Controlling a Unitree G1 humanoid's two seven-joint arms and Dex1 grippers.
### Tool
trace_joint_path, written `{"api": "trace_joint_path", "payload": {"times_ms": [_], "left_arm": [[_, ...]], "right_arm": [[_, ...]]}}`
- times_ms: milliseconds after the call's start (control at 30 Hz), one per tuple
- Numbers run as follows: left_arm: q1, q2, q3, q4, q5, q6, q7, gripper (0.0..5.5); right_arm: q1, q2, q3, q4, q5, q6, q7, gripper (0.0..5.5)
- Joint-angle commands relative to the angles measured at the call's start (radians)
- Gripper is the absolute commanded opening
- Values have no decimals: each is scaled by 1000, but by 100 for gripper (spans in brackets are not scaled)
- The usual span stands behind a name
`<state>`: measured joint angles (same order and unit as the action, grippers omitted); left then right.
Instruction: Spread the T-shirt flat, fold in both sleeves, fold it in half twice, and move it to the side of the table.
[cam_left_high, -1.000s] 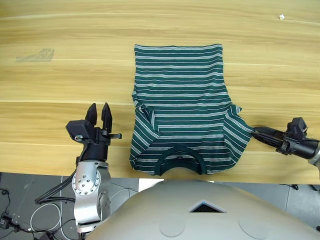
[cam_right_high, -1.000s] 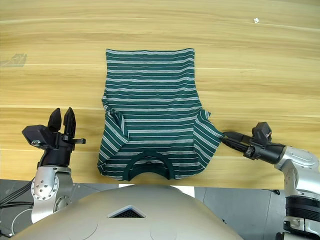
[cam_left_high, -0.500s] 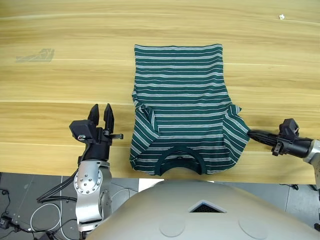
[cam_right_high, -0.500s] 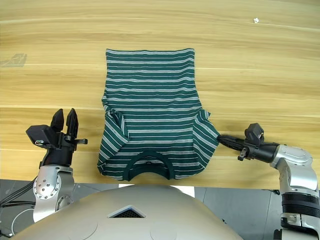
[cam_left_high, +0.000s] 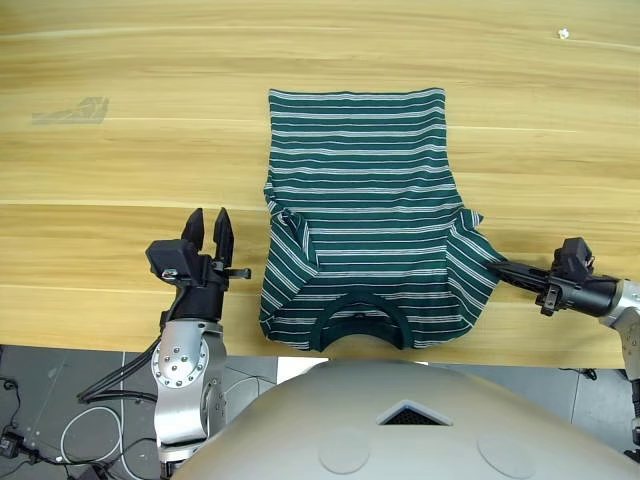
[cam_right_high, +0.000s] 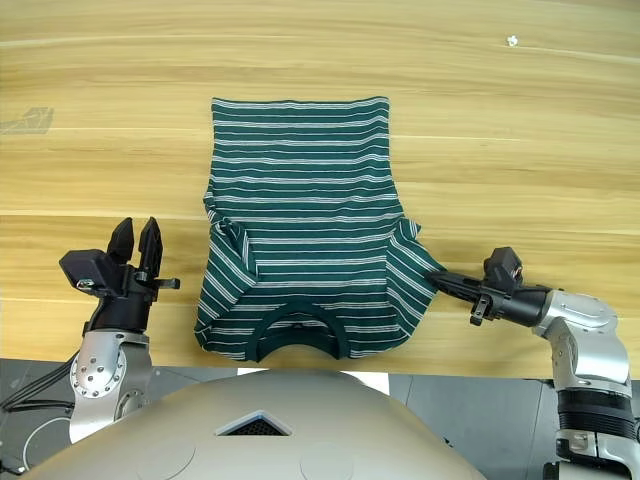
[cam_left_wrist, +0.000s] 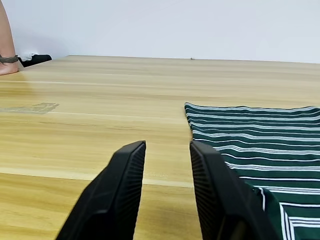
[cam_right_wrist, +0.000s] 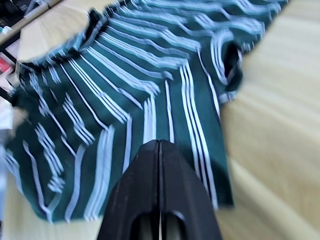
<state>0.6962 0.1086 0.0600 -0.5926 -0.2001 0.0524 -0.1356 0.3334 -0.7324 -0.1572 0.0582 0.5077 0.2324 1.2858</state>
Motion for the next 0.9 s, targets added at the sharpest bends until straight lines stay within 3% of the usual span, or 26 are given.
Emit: {"api": "trace_joint_path", "payload": {"times_ms": [33,367,733,900], "left_arm": [[5,-3,-6,11,7,12,0,165],[1,-5,-10,10,11,15,1,165],[9,-2,-29,19,29,9,-1,165],[17,9,-49,23,40,15,-10,165]], "right_arm": [[-22,2,-45,-15,57,40,-1,21],[-30,-23,-84,83,35,25,9,202],[-45,-14,-24,169,-100,-54,-22,395],[-49,-5,-16,168,-93,-47,-22,395]]}}
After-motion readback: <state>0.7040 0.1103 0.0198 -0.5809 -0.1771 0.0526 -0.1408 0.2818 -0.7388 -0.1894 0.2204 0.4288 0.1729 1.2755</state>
